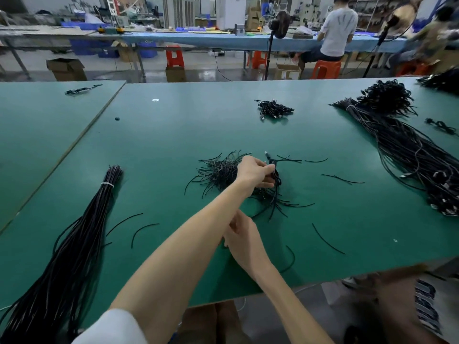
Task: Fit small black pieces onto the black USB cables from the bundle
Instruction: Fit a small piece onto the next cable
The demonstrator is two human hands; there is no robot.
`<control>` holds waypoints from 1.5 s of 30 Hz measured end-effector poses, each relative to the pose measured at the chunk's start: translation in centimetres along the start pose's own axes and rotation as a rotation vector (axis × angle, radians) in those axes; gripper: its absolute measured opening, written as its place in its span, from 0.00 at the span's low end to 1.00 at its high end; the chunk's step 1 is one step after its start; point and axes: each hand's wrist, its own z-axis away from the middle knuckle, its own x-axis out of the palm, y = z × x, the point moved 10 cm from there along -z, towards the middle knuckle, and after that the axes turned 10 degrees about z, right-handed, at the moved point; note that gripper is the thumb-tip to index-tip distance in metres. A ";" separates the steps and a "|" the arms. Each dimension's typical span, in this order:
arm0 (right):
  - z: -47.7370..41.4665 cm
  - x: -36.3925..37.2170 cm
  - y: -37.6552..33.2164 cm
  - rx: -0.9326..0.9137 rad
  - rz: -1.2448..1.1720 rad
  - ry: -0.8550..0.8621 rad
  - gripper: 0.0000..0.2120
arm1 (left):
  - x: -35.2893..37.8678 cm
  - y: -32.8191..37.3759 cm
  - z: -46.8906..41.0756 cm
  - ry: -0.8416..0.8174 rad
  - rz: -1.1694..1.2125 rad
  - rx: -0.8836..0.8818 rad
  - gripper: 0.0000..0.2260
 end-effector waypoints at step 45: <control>0.6 -0.4 0.8 0.012 -0.018 0.003 0.06 | -33.6 -1.3 12.6 0.822 -1.136 -0.094 0.14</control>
